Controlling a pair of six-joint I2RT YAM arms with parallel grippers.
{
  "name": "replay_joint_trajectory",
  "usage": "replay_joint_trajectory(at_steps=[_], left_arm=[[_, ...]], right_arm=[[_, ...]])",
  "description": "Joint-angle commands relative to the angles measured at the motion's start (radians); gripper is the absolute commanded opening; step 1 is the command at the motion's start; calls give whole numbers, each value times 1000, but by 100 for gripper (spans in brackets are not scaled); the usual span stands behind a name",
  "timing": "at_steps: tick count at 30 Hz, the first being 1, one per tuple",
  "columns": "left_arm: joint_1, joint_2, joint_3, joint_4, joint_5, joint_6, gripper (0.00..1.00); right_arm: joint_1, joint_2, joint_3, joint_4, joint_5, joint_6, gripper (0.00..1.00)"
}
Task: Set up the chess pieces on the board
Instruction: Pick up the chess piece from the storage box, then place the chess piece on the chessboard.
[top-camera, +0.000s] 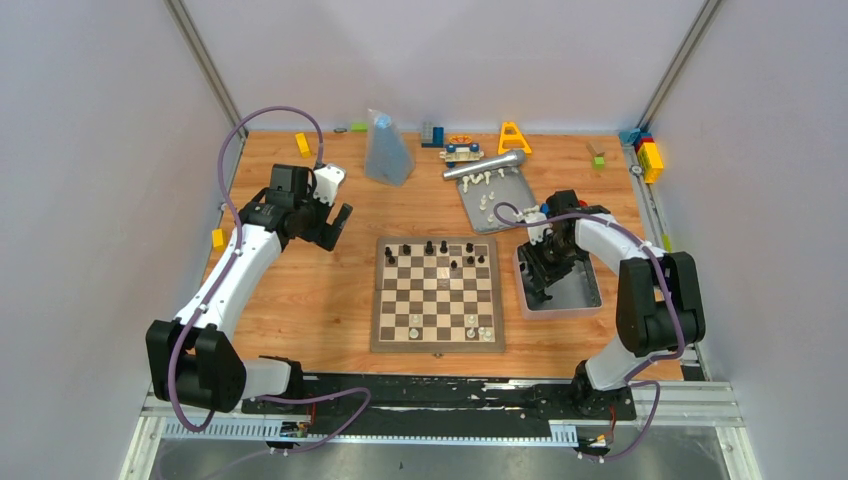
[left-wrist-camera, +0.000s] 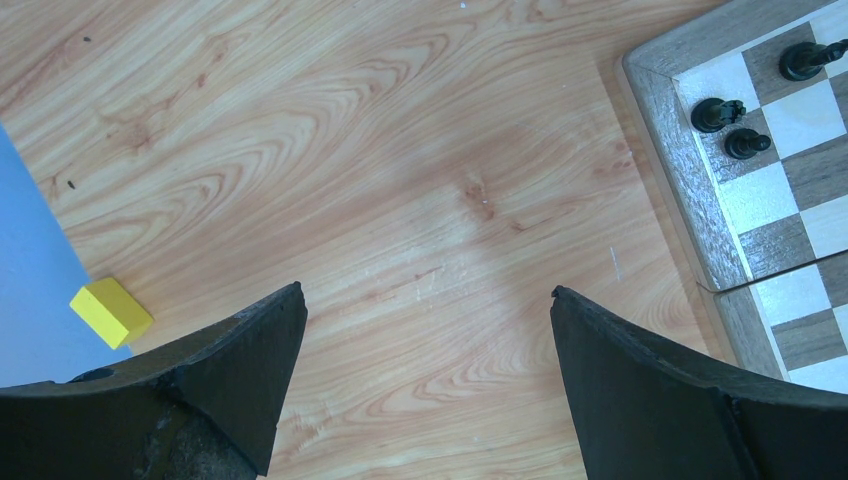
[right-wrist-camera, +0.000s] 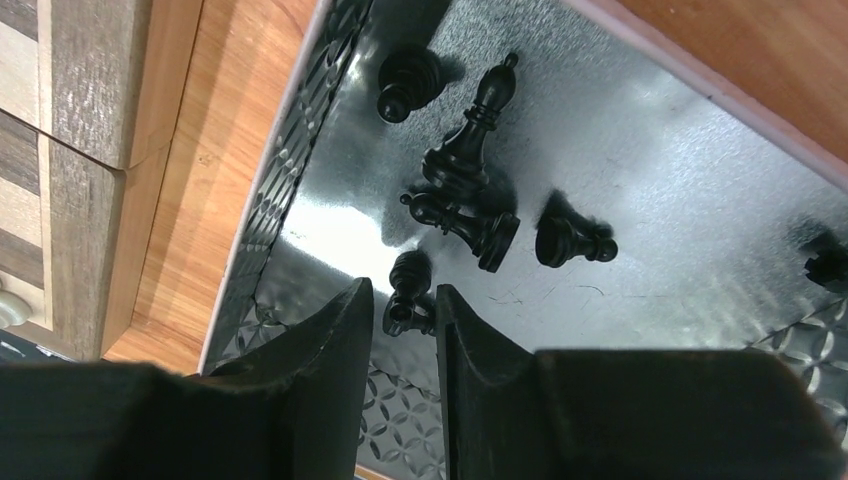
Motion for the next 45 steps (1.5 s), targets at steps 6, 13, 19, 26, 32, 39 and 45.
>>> replay_joint_trajectory(at_steps=[6, 13, 19, 26, 32, 39, 45], left_arm=[[5, -19, 18, 8, 7, 5, 100], [6, -19, 18, 7, 6, 5, 100], [5, -18, 19, 9, 6, 4, 100], [6, -20, 18, 16, -7, 3, 100], [6, -33, 14, 26, -32, -2, 100], [6, -49, 17, 22, -33, -2, 100], [6, -56, 17, 21, -33, 0, 100]], right_arm=[[-1, 0, -7, 21, 1, 8, 17], [2, -41, 87, -59, 1, 7, 0], [62, -54, 250, -155, -8, 28, 0], [231, 67, 480, -196, -40, 65, 0], [405, 256, 696, -209, -32, 71, 0], [505, 460, 876, -234, -13, 51, 0], [534, 526, 909, -238, 2, 46, 0]])
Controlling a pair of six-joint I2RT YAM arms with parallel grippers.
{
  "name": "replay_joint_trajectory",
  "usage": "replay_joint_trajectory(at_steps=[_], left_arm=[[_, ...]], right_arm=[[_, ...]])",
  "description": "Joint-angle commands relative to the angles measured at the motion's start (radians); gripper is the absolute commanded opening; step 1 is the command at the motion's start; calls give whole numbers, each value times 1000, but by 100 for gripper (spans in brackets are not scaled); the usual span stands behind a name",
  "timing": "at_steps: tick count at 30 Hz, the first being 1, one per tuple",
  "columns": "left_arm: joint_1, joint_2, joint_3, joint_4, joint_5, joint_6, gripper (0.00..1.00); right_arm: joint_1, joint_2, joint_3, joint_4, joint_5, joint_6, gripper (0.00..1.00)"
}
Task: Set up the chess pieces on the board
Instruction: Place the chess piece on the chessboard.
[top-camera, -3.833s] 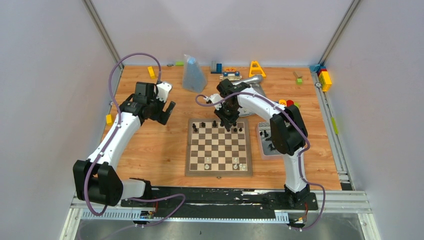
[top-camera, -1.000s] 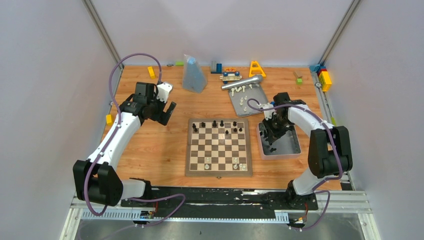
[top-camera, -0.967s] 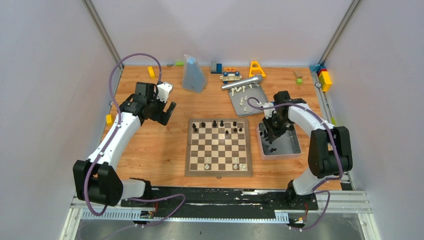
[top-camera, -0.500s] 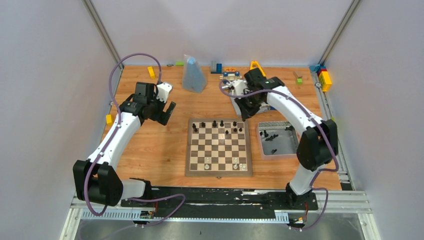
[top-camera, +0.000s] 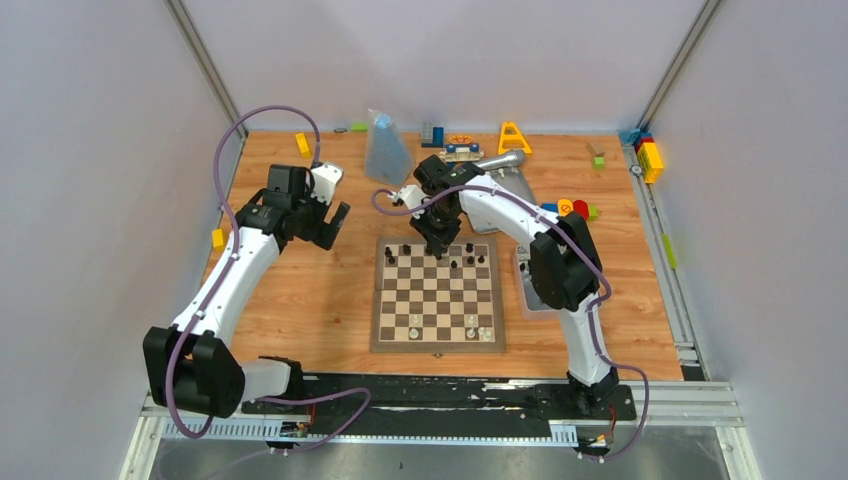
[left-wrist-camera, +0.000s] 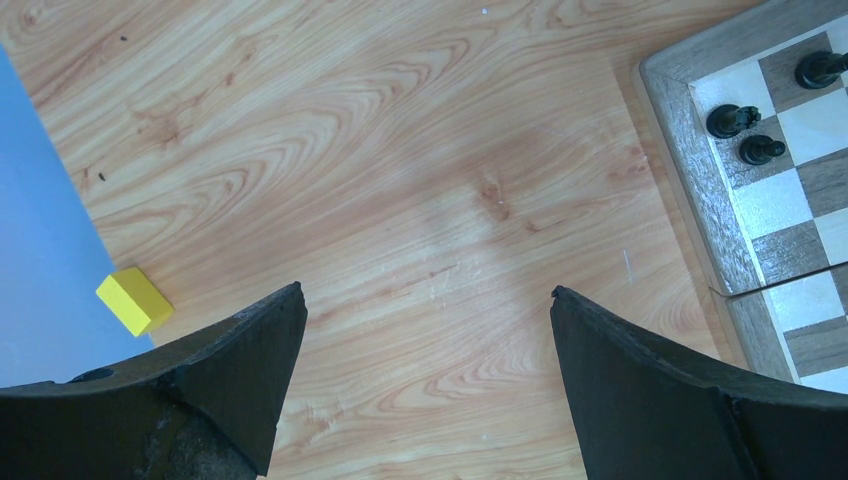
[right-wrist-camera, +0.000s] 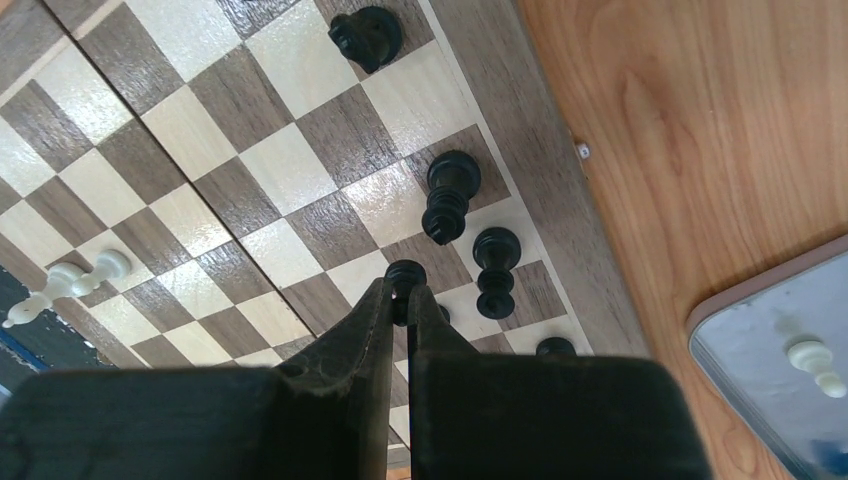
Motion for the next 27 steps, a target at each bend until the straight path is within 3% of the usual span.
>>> replay_joint_trajectory(at_steps=[1, 27], left_arm=[[6, -32, 17, 19, -3, 0, 100], [5, -28, 12, 20, 6, 3, 100]], right_arm=[[7, 18, 48, -25, 20, -5, 0], [16, 53, -6, -8, 43, -5, 2]])
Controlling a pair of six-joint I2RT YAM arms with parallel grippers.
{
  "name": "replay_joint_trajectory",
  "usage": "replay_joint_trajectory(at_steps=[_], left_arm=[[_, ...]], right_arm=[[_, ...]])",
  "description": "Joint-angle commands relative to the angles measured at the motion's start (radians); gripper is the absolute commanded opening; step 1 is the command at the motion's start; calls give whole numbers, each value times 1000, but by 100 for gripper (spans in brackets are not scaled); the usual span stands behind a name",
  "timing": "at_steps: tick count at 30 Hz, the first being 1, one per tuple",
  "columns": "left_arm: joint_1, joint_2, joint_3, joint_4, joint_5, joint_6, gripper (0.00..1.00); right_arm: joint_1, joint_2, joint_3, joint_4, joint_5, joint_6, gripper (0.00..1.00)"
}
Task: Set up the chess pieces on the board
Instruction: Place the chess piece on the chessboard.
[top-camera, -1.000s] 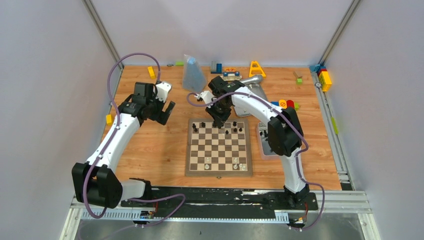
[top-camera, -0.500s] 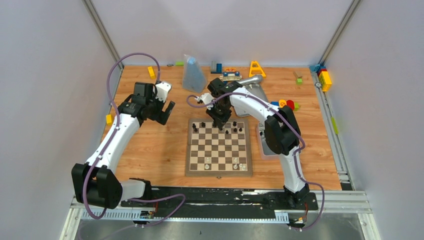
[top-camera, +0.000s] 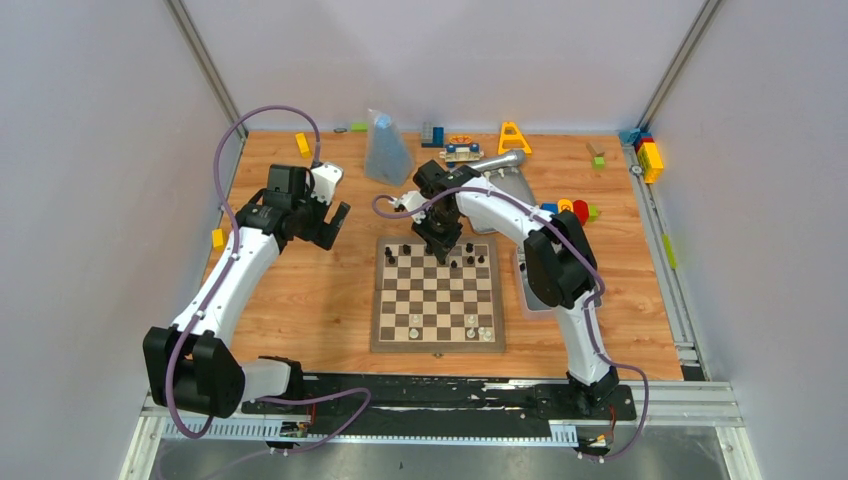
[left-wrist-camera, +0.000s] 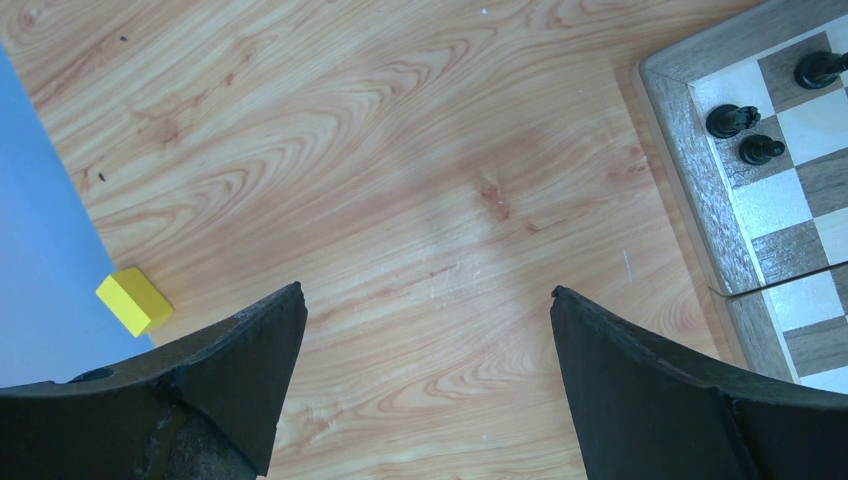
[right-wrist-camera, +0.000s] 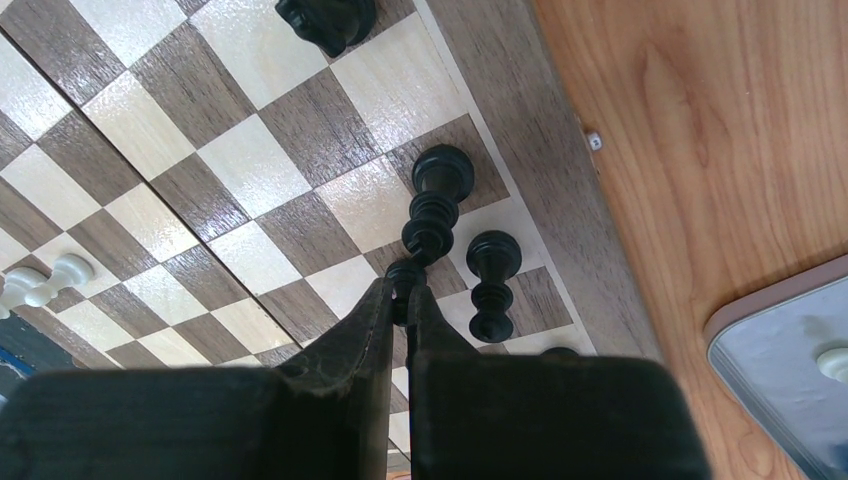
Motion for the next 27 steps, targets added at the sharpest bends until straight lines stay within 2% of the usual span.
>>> replay_joint_trajectory(at_steps=[1, 15, 27], left_arm=[[6, -26, 13, 20, 6, 3, 100], [6, -21, 11, 20, 6, 4, 100], [5, -23, 12, 18, 7, 3, 100]], right_arm=[[6, 4, -6, 11, 17, -1, 2], [8, -41, -14, 13, 17, 10, 35], [5, -148, -113, 14, 49, 13, 40]])
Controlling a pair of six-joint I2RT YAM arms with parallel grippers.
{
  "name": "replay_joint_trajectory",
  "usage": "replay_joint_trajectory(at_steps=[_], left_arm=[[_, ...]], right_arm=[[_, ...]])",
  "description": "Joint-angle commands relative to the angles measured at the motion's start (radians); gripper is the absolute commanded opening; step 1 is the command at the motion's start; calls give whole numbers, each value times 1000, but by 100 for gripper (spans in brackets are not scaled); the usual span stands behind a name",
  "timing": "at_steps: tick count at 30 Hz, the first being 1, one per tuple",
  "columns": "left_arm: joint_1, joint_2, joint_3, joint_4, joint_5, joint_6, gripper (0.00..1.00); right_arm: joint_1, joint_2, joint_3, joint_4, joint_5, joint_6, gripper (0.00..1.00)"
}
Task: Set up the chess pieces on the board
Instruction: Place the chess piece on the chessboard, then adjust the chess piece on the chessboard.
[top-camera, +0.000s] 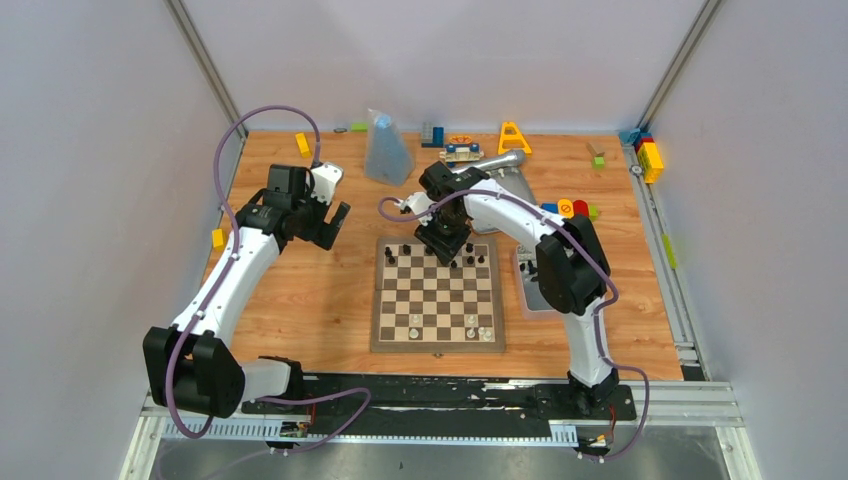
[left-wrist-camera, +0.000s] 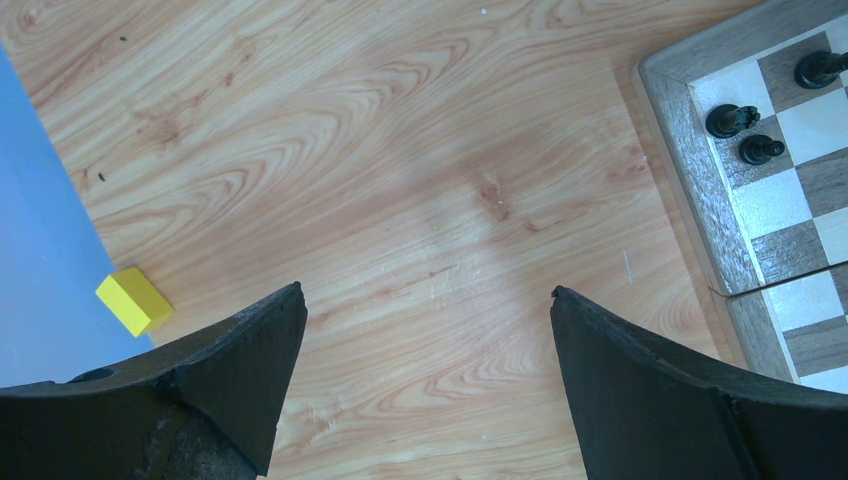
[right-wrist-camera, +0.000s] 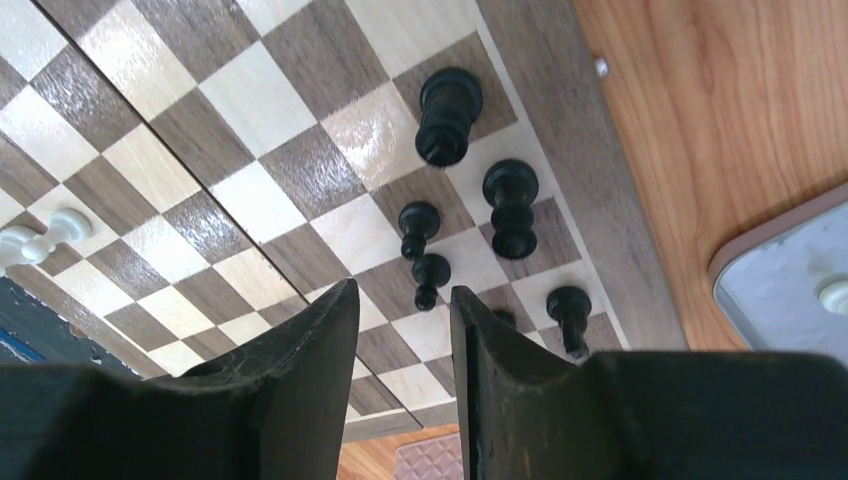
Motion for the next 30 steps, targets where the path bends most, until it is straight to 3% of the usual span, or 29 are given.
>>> replay_joint_trajectory(at_steps=[1, 8, 19, 30], left_arm=[[6, -22, 12, 18, 8, 3, 100], [6, -20, 13, 17, 12, 3, 100], [5, -23, 15, 17, 9, 3, 100], [6, -19, 12, 18, 10, 3, 100]], right_arm=[[5, -78, -45, 10, 26, 12, 40], [-4, -67, -71, 38, 30, 12, 38], [-14, -35, -50, 45, 35, 4, 24], [-25, -33, -52, 46, 46, 2, 16]])
